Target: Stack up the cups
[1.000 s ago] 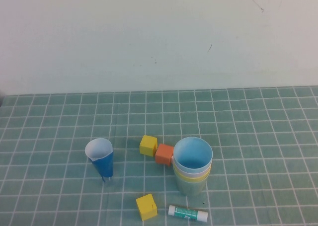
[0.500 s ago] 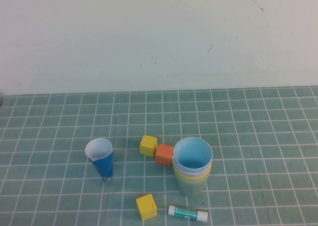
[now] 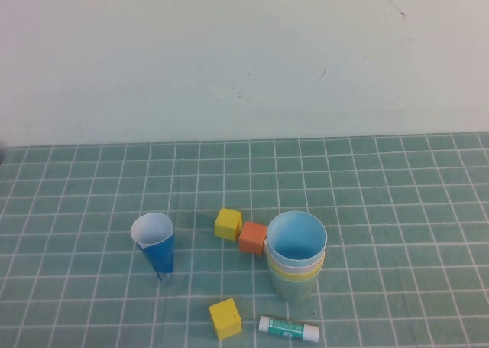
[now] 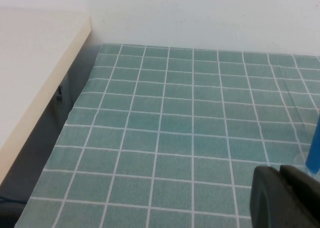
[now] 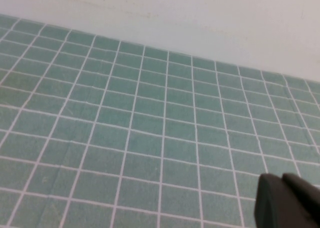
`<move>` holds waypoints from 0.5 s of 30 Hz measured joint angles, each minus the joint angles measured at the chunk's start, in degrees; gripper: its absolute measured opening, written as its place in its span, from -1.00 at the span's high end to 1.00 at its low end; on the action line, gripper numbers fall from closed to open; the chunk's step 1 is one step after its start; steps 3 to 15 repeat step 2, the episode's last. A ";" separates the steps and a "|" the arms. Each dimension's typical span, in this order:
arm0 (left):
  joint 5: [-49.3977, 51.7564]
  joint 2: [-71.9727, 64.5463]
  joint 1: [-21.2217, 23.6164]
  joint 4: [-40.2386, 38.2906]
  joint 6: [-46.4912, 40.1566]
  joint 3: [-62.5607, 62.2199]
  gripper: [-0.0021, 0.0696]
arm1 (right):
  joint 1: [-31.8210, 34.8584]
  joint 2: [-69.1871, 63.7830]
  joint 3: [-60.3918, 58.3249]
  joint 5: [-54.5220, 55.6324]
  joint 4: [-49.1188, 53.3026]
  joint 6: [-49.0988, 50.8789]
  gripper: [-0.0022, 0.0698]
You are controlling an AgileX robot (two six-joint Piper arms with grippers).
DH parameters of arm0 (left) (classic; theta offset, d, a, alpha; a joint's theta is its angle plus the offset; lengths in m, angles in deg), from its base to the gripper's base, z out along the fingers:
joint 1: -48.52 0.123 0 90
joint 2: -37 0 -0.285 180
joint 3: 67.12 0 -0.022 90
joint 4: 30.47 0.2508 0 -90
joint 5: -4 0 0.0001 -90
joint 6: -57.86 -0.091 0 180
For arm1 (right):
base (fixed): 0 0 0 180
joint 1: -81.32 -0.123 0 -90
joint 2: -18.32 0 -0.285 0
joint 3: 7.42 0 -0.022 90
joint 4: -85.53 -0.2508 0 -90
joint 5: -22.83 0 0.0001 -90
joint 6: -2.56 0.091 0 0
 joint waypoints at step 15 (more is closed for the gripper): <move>0.00 0.00 0.00 0.00 0.00 0.00 0.95 | 0.00 0.00 0.00 0.00 0.00 0.00 0.95</move>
